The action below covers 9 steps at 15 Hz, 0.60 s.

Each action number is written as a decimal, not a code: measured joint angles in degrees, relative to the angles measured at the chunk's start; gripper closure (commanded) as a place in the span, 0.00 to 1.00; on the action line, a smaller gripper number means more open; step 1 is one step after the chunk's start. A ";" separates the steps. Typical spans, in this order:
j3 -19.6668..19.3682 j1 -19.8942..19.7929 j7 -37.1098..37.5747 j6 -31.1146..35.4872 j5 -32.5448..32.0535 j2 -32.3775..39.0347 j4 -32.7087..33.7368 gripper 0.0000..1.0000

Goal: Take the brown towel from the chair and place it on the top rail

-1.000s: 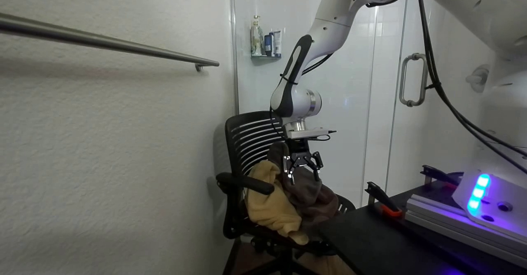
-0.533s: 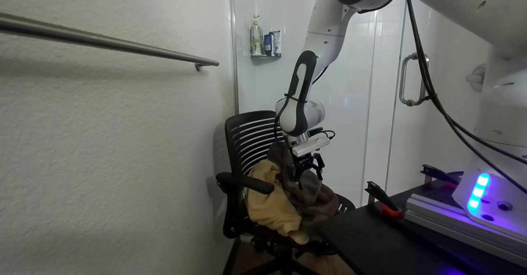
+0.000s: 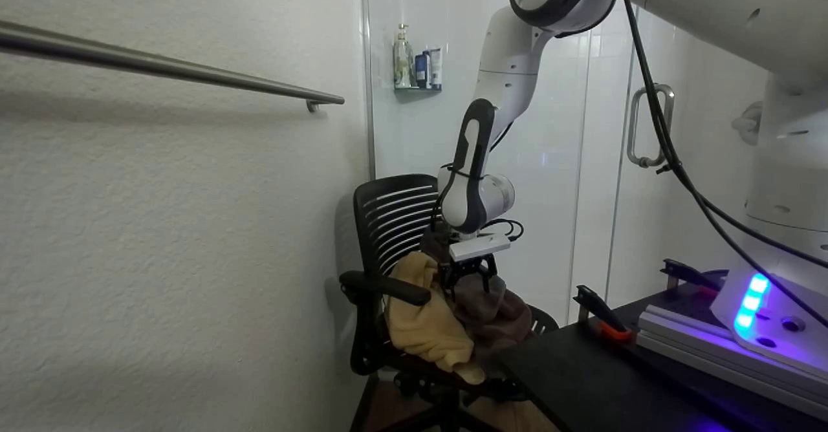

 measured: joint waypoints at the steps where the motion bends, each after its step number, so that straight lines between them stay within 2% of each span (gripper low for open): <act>1: -2.03 1.79 0.88 -0.70 -0.02 0.23 0.02 0.00; 4: -11.30 11.20 5.34 -1.23 -1.61 3.56 0.75 0.00; 6: -15.97 17.19 8.77 -1.10 -2.09 7.14 2.20 0.00; 9: -18.43 22.04 12.87 -0.40 -1.62 11.33 4.91 0.00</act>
